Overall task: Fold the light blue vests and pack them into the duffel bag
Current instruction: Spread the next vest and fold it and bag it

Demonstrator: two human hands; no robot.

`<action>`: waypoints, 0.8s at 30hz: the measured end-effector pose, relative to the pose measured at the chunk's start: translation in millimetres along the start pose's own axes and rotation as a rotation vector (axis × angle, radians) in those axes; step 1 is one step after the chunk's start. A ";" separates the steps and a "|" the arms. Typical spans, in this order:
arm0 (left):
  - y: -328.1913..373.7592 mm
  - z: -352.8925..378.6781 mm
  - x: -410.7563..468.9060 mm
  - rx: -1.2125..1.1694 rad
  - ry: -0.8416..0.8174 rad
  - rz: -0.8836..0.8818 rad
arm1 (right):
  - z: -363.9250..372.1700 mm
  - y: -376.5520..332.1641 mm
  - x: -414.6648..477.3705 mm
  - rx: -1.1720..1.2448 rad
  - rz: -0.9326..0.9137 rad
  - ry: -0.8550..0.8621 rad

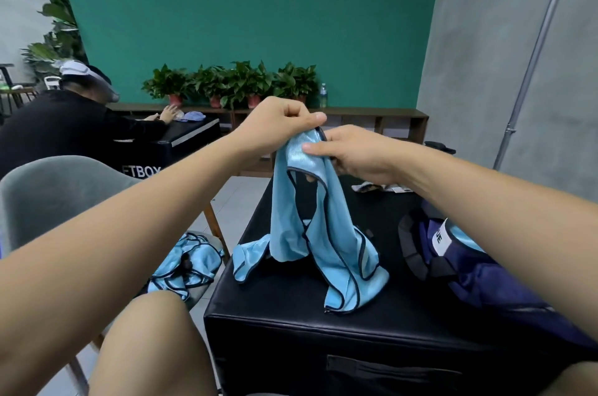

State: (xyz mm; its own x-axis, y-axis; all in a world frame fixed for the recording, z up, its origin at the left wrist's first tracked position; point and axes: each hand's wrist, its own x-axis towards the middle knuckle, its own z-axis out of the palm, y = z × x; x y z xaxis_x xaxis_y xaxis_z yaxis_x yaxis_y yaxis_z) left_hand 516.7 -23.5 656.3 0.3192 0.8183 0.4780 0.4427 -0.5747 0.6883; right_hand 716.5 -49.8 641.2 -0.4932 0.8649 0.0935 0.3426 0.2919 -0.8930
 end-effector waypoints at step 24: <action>-142.7 152.6 -136.0 0.182 -0.110 -0.482 | -69.6 -43.3 33.5 0.351 -0.036 0.459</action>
State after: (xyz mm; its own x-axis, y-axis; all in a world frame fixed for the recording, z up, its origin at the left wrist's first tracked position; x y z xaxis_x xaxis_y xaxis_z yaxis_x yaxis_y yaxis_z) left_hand 537.9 -54.0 409.8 0.1252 0.9900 0.0642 0.6958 -0.1338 0.7057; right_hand 740.8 -5.0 713.7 -0.0760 0.9683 0.2380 0.0079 0.2393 -0.9709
